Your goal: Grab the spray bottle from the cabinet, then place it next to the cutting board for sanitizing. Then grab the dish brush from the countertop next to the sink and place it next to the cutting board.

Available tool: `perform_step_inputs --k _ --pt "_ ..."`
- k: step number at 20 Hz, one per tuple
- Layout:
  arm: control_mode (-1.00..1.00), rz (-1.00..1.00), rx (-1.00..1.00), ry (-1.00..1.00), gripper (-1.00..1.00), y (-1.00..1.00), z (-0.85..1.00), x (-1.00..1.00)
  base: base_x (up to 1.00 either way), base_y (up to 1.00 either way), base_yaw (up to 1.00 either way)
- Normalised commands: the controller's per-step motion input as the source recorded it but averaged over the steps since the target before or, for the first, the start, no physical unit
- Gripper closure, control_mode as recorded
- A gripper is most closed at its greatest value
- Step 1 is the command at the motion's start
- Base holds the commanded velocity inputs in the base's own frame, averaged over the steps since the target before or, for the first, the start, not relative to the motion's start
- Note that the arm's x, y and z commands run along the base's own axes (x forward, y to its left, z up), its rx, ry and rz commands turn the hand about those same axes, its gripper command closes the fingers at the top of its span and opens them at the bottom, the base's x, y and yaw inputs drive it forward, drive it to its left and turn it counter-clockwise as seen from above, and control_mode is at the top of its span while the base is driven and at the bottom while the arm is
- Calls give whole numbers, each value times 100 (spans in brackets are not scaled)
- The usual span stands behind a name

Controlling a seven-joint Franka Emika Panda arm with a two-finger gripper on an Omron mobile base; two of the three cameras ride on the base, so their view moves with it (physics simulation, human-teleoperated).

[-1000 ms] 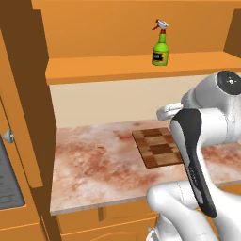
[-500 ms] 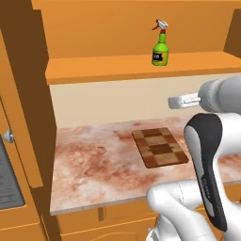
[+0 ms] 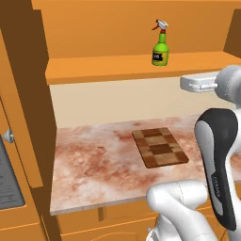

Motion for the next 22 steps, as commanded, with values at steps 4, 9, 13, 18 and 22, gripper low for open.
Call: perform_step_inputs --k 4,9,13,18,22 --pt "-100 -1 0 -28 -100 -11 43 0 0 0 0" --pt "-100 0 0 -2 -100 -18 19 48 0 0 0" --pt "-100 0 0 4 -100 -29 0 82 0 0 0" --pt "-100 0 0 0 -100 -22 0 73 0 0 0" --pt "-100 0 0 -2 -100 -1 0 64 0 0 0"
